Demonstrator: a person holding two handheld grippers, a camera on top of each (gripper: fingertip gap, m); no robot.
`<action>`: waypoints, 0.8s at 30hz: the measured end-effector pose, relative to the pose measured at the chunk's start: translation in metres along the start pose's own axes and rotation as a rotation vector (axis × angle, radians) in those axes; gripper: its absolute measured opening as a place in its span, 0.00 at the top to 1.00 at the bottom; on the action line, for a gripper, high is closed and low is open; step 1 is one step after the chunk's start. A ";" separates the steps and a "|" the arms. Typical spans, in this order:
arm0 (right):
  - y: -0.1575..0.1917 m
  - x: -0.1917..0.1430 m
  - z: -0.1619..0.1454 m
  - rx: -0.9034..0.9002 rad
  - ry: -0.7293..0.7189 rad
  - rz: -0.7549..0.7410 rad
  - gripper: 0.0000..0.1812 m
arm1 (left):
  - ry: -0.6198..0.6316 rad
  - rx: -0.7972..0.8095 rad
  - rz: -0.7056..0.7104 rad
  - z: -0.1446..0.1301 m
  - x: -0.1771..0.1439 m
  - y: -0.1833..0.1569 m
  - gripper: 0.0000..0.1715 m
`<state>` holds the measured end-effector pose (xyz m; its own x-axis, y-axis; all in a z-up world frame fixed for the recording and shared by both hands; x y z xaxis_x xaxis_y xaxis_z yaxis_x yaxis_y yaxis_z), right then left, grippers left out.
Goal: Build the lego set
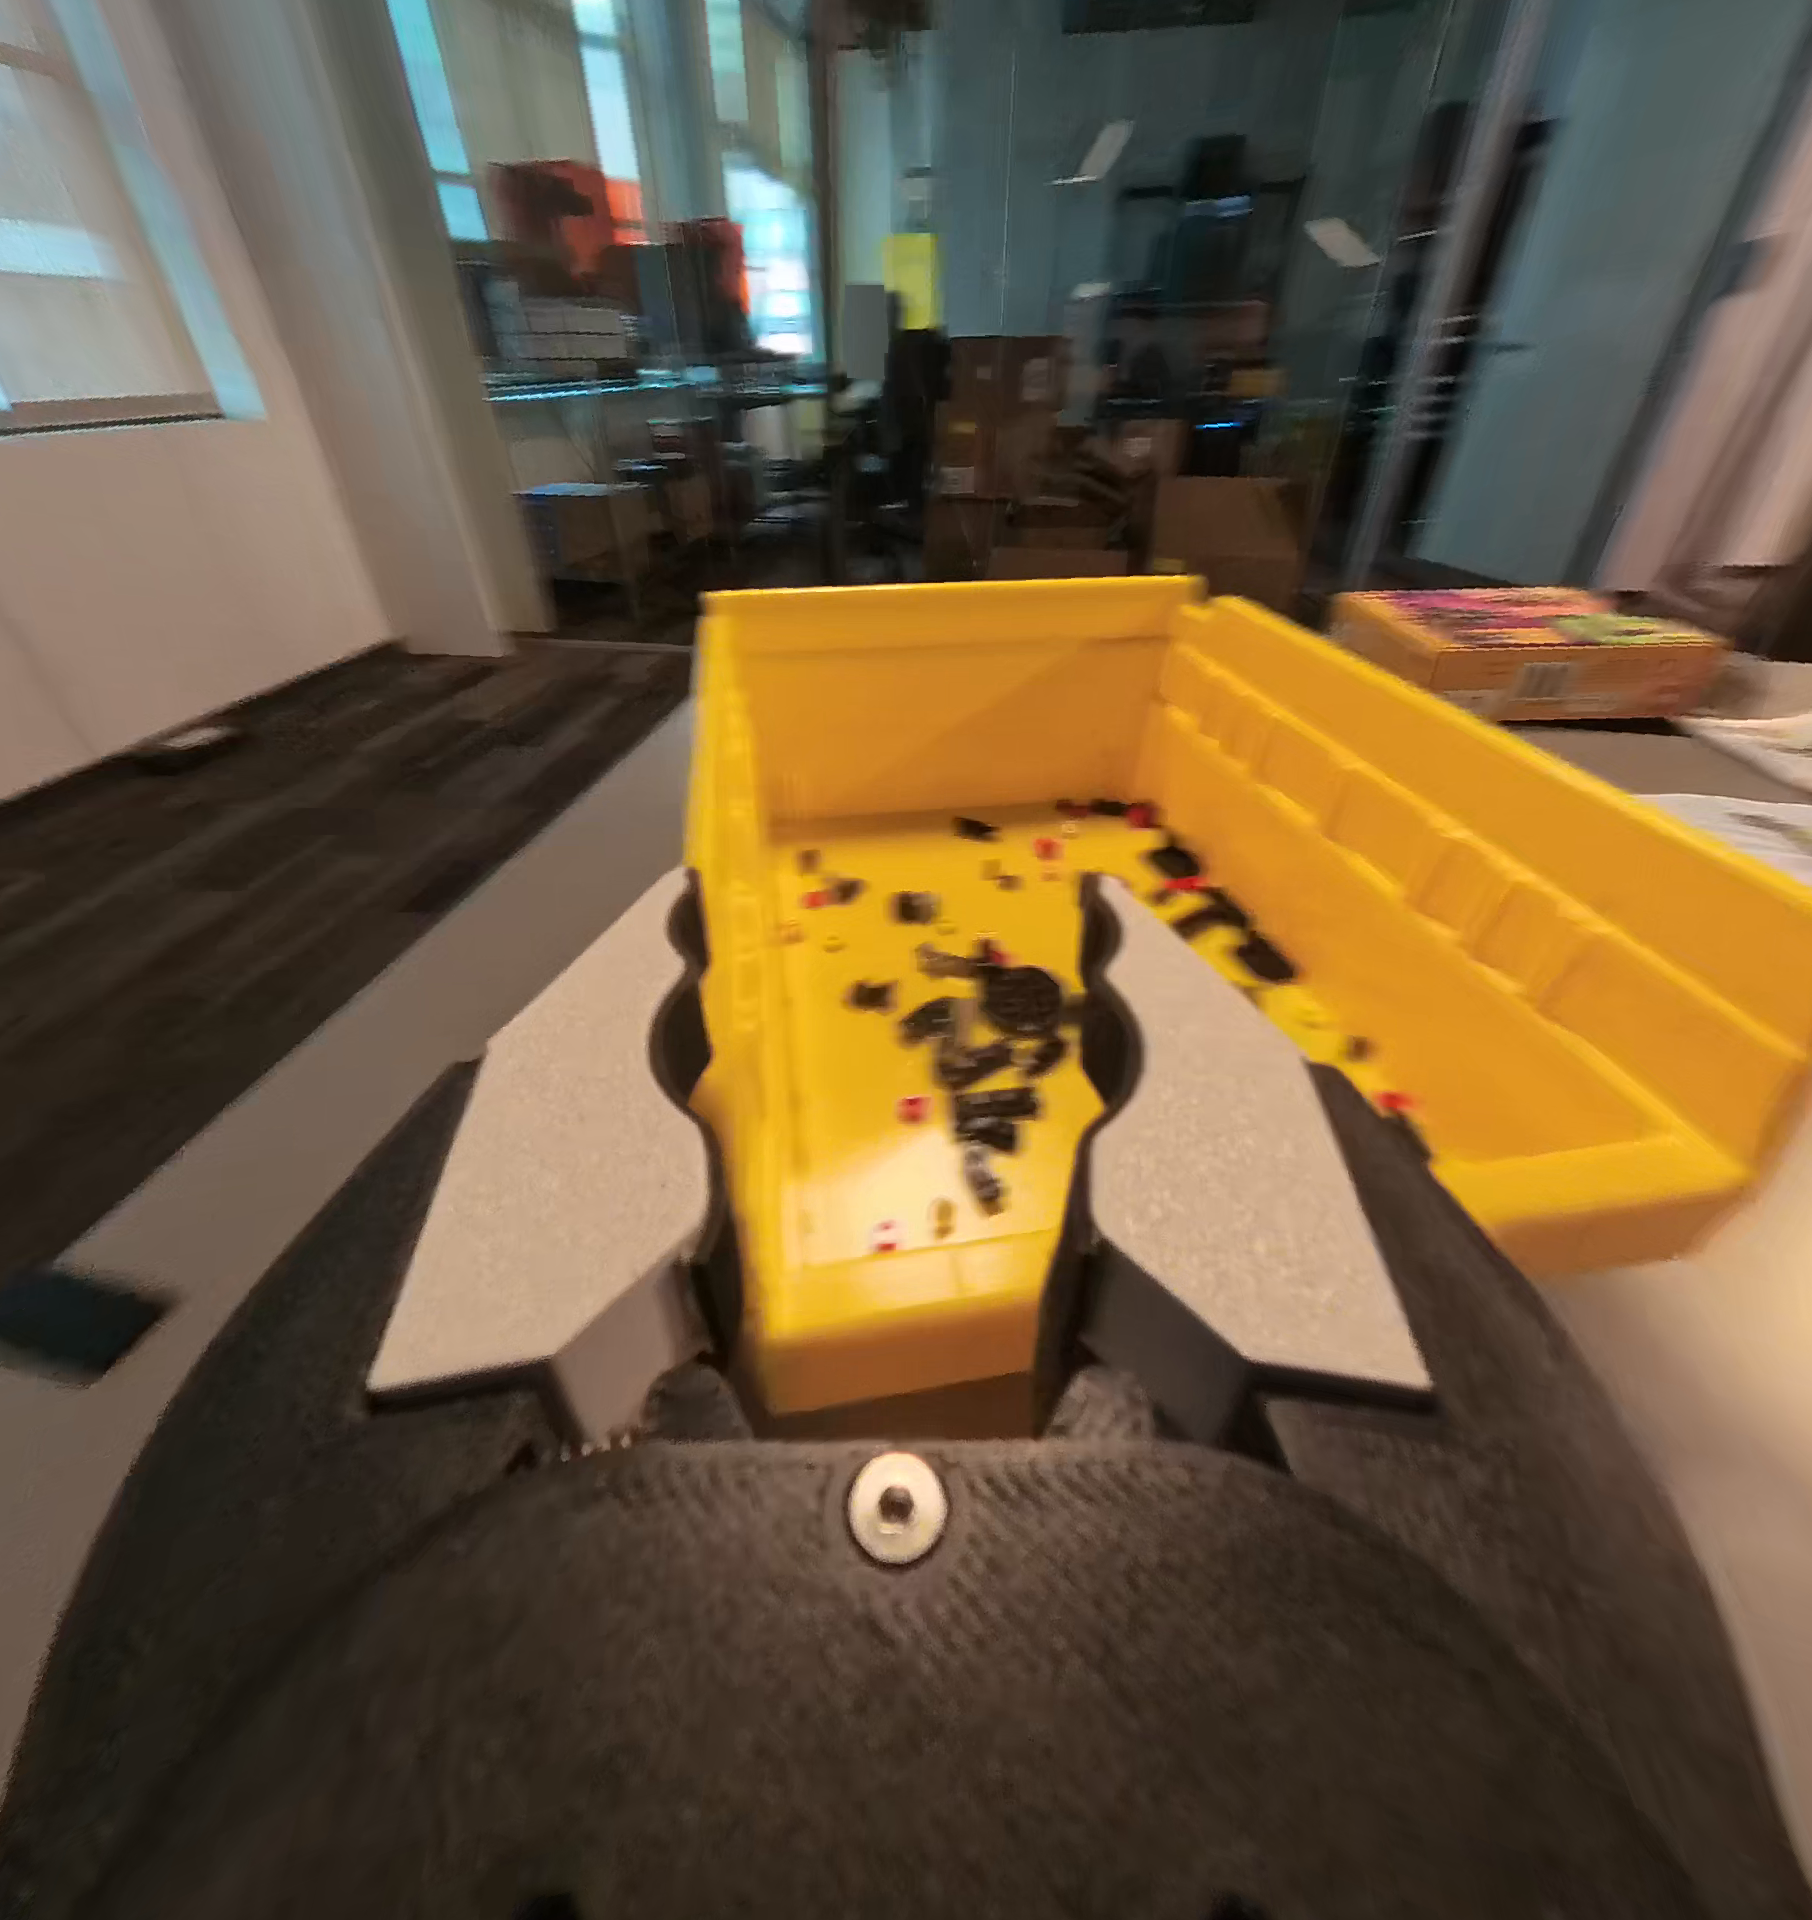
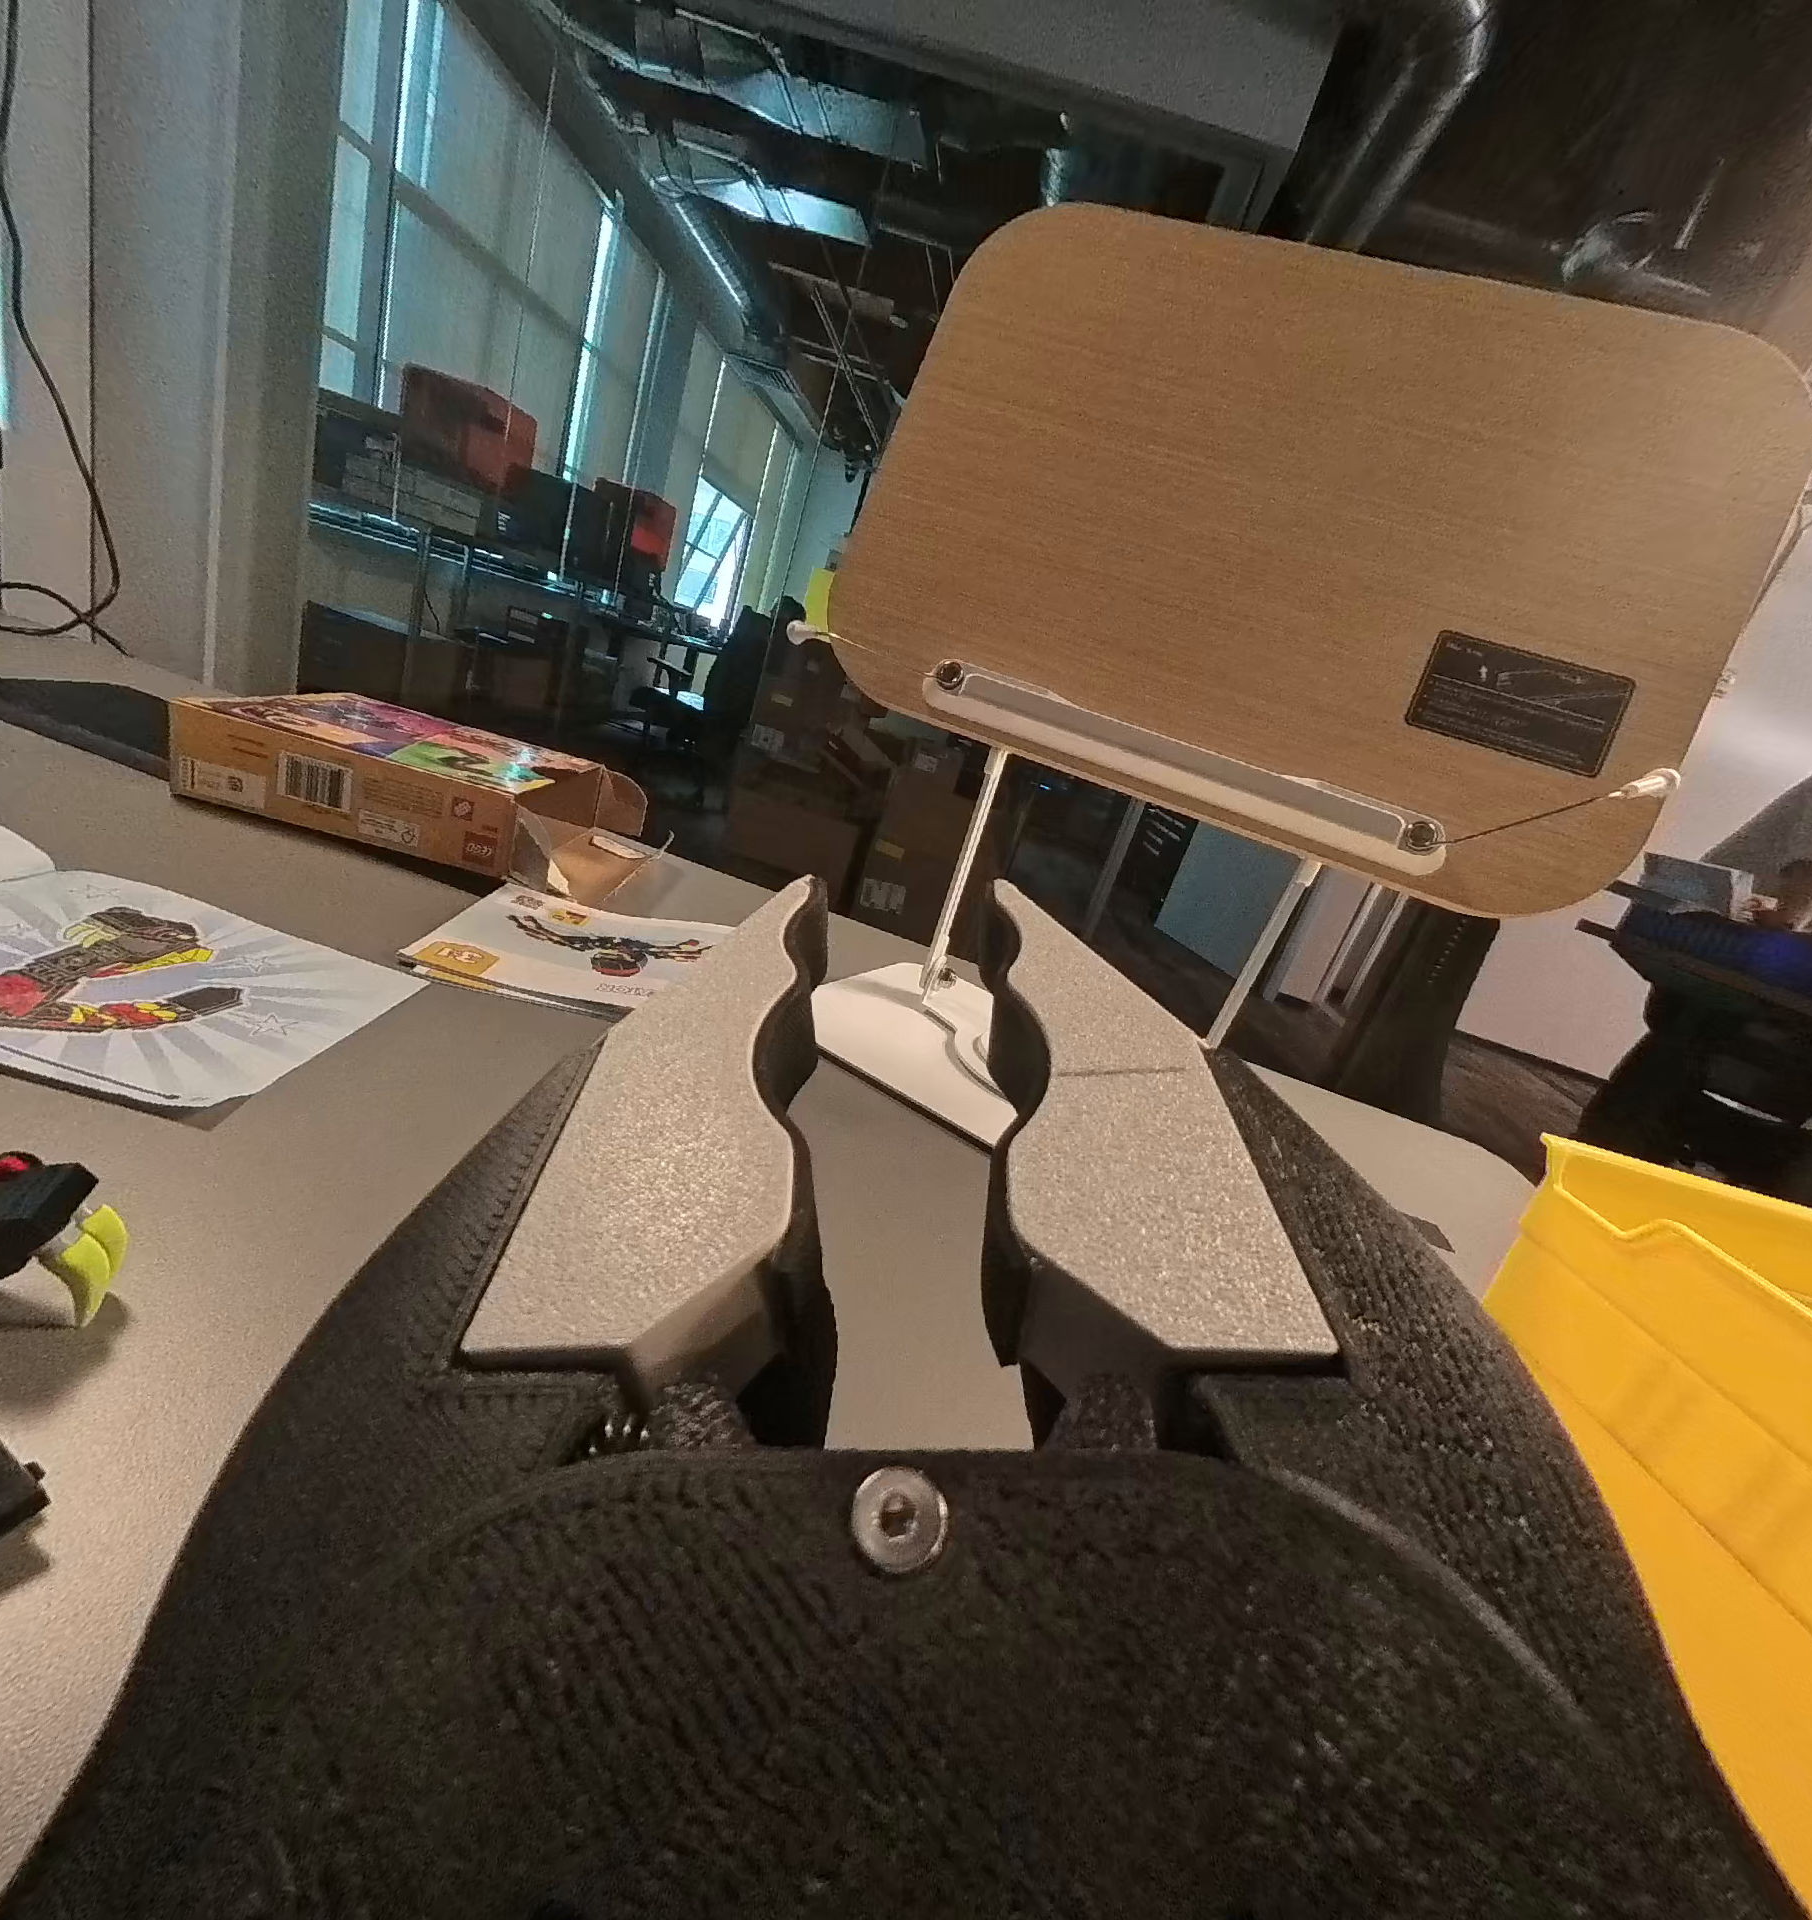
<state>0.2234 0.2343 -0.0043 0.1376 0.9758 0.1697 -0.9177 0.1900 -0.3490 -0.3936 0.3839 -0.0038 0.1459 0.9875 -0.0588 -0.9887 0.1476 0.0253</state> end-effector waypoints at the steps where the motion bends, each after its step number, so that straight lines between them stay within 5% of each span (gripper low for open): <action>1: 0.000 0.000 0.000 0.001 0.000 0.000 0.85 | 0.006 0.009 0.061 0.000 -0.001 0.007 0.60; 7: 0.000 0.000 0.000 0.000 0.001 0.001 0.85 | 0.208 -0.056 0.054 -0.016 0.001 0.023 0.61; 10: 0.000 0.000 0.000 0.002 0.000 0.000 0.85 | 0.234 -0.051 0.059 -0.021 0.002 0.027 0.83; 14: 0.000 0.000 0.000 0.004 0.001 -0.002 0.85 | 0.226 -0.035 0.054 -0.020 -0.001 0.027 0.98; 24: -0.001 0.000 -0.001 0.008 0.004 -0.006 0.85 | 0.237 0.062 0.014 -0.020 -0.005 0.024 0.98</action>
<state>0.2247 0.2344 -0.0048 0.1443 0.9752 0.1678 -0.9197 0.1947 -0.3410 -0.4184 0.3817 -0.0230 0.1126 0.9502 -0.2907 -0.9857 0.1438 0.0882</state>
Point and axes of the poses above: each gripper's, where its closed fingertips meet, x out along the fingers, z out of its top, y = z × x across the jaws, the point moved 5 cm from there along -x, back along the fingers, and after that the axes turned 13 degrees about z, right-handed, at the moved point
